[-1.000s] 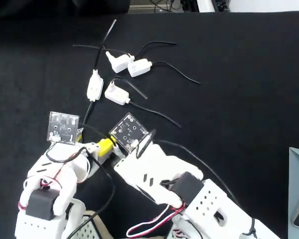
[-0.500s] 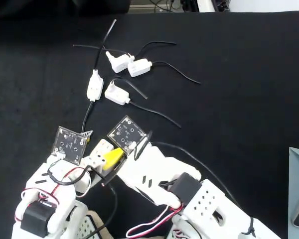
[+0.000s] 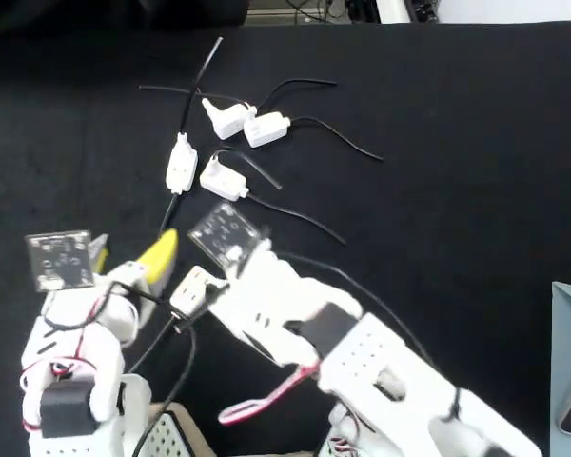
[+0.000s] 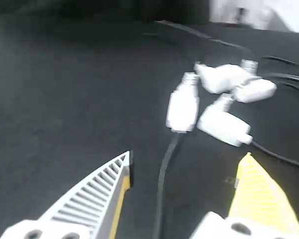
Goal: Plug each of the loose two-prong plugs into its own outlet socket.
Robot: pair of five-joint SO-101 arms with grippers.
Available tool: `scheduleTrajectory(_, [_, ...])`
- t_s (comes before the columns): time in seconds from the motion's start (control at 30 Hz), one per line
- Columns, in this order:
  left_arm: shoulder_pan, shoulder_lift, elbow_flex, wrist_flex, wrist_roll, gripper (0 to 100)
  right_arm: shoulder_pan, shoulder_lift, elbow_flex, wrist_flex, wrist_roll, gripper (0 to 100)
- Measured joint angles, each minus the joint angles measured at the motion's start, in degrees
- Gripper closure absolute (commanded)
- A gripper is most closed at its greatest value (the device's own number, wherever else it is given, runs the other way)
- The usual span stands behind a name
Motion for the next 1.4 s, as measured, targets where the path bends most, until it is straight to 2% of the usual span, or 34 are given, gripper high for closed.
scheduleTrajectory(0.27, [-10.73,-0.09,2.02,-1.85,4.04,67,0.0,21.19,-11.52,-5.19,2.9,98.6])
scheduleTrajectory(0.5, [-11.78,-0.09,2.02,-1.85,4.48,67,0.0,33.41,-14.33,-10.99,3.16,98.6])
scheduleTrajectory(1.4, [-11.78,-0.09,2.02,-1.85,4.75,67,0.18,34.81,-13.89,-13.45,5.89,98.6])
